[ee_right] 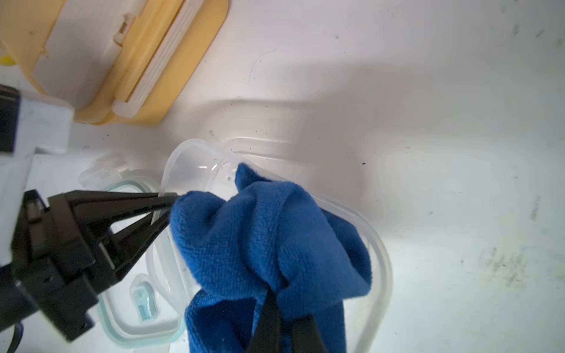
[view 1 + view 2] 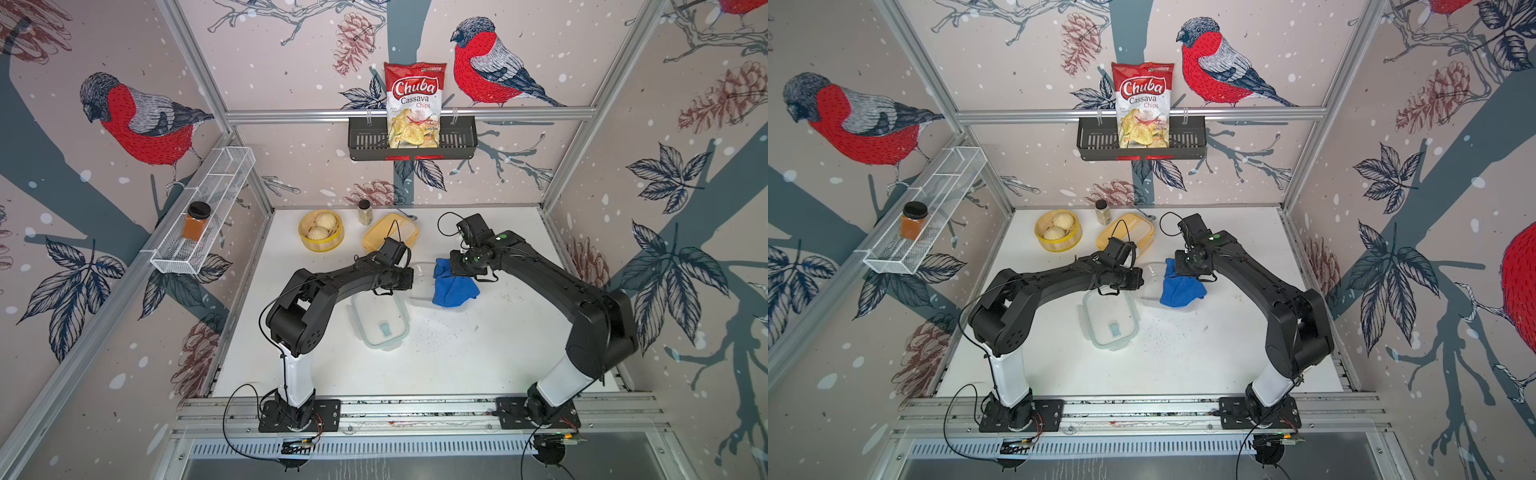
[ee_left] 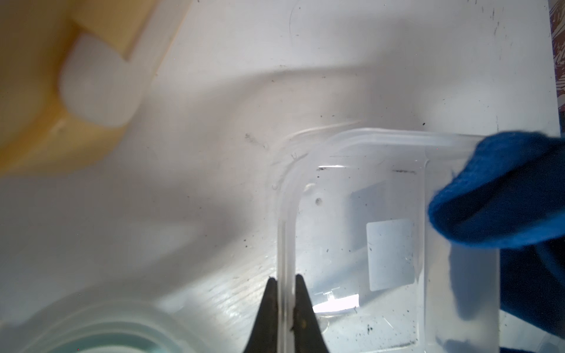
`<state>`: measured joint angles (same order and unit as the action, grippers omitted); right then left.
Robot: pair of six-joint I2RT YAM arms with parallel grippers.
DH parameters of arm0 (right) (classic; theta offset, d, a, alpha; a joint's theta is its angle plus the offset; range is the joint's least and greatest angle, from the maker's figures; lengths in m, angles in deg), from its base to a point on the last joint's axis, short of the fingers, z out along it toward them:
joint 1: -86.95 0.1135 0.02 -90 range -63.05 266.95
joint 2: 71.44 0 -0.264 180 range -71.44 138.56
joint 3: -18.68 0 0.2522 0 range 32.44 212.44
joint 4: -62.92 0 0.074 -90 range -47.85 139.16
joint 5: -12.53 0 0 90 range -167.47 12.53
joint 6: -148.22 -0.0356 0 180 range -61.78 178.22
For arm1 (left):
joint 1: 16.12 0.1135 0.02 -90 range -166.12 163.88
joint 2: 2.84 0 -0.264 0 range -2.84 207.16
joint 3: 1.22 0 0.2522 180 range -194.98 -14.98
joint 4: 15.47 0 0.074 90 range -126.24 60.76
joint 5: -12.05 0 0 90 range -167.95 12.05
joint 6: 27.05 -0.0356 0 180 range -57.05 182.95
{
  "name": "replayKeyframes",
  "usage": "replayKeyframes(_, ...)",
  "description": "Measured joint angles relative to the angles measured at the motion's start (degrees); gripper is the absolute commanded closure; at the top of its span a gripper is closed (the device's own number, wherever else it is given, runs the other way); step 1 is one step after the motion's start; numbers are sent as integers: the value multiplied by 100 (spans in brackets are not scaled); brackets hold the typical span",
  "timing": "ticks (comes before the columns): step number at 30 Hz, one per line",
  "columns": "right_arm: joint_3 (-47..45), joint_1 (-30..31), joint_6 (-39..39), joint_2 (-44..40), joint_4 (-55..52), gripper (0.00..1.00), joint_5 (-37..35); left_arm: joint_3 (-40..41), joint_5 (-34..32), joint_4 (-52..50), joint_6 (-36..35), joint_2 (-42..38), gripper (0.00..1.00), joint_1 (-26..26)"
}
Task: Wipe the insides of the lunch boxes
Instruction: Wipe the dirt inside the lunch box.
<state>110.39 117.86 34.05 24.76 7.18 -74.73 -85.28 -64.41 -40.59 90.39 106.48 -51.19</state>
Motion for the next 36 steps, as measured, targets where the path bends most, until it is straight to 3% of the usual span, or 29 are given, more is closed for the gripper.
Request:
replayKeyframes(6, -74, 101, -57, 802, 116, 100, -315, 63, -17, 66, 98, -15, 100, -44)
replayKeyframes(13, -269, 146, -127, 1412, 243, 100, -828, 723, -201, 391, 323, -463, 100, -122)
replayKeyframes(36, -1180, 566, -772, 1091, 1816, 100, -588, 846, -501, 780, 369, -402, 100, -127)
